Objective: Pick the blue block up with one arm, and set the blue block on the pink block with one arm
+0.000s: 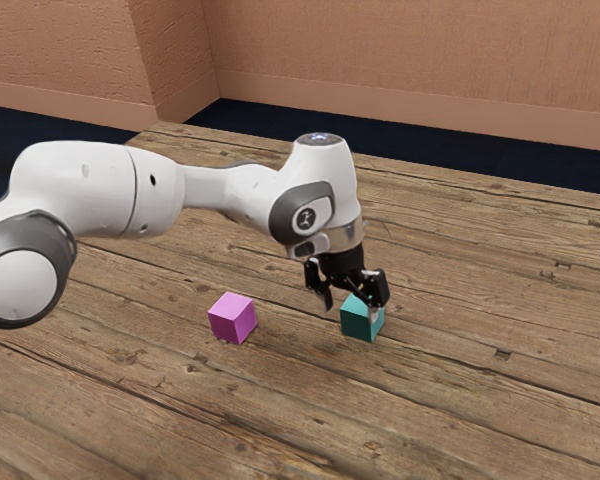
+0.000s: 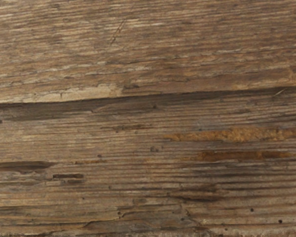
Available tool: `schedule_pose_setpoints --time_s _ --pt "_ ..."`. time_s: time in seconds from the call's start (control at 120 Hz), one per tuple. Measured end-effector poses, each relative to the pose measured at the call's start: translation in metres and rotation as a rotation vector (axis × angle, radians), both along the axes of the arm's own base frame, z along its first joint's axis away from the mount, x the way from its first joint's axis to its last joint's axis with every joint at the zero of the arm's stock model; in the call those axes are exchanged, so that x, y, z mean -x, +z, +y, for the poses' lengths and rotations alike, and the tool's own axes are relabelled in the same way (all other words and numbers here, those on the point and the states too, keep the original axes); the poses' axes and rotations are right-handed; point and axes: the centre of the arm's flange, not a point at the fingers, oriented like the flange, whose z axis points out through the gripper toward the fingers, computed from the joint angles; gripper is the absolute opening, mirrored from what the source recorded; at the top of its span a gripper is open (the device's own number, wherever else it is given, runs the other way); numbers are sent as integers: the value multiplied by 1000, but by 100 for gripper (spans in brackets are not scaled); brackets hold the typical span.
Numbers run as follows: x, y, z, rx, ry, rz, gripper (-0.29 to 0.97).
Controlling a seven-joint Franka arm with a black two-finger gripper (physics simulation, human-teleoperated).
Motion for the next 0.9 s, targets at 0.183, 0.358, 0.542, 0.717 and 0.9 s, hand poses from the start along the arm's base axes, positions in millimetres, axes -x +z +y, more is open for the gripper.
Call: schedule_pose_setpoints --time_s 0.183,0.358,0.542,0.717,0.9 --pt "-10 -6 2 -8 -2 0 68" --pt "-14 -7 1 -31 -29 -13 68" --pt "-19 -5 -2 -31 -44 -30 68" --pt "-21 -11 -2 -36 -61 -29 68" --pt "-27 -8 -1 -38 -73 -47 68"
